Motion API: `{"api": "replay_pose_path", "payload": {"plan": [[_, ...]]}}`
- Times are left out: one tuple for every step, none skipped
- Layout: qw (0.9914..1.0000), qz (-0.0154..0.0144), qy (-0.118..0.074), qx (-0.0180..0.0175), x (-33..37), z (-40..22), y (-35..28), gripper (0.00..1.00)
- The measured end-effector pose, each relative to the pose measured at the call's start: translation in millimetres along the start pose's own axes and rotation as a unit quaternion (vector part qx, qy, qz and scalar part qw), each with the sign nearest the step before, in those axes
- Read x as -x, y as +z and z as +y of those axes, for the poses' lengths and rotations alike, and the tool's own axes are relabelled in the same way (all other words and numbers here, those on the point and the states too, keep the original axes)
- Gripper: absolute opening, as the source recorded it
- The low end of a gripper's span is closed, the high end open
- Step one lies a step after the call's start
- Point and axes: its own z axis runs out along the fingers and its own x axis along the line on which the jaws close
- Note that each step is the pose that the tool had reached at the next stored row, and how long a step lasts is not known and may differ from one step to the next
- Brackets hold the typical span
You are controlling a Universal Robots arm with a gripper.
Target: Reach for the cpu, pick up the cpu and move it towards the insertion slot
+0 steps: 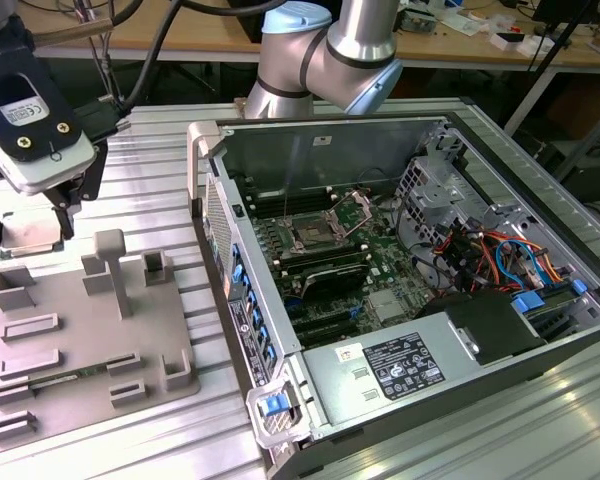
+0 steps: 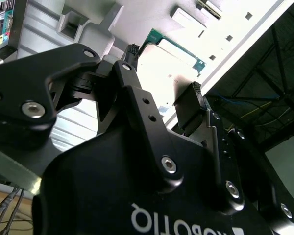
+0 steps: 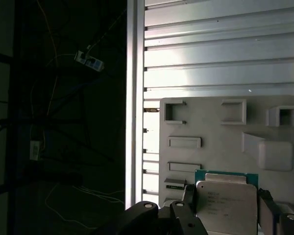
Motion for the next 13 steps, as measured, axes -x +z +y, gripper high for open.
{"api": "replay_pose_path", "payload": {"plan": [[1.0, 0.0001, 0.0, -0.0001, 0.4, 0.0, -0.1, 0.55], [1.0, 0.0001, 0.0, -0.0001, 1.0, 0.0, -0.1, 0.55], [1.0, 0.0, 0.0, -0.0001, 1.9, 0.0, 0.0, 0.55], [1.0, 0.0, 0.0, -0.0001, 2.9, 0.0, -0.1, 0.55], [1.0, 0.0, 0.0, 0.0, 4.2, 0.0, 0.0, 0.55], [1.0, 0.0, 0.0, 0.0, 5.0, 0.0, 0.0, 0.55], [1.0, 0.0, 0.0, 0.0, 6.3, 0.0, -0.1, 0.55], [1.0, 0.0, 0.0, -0.0001, 7.1, 0.0, -0.1, 0.55], [1.0, 0.0, 0.0, -0.0001, 7.9, -0.1, -0.1, 0.55], [1.0, 0.0, 0.0, 0.0, 8.8, -0.1, -0.1, 0.55], [1.0, 0.0, 0.0, 0.0, 9.6, -0.1, -0.1, 0.55], [1.0, 0.0, 0.0, -0.0001, 10.3, -0.1, -0.1, 0.55], [1.0, 0.0, 0.0, 0.0, 11.0, -0.1, -0.1, 0.55]]}}
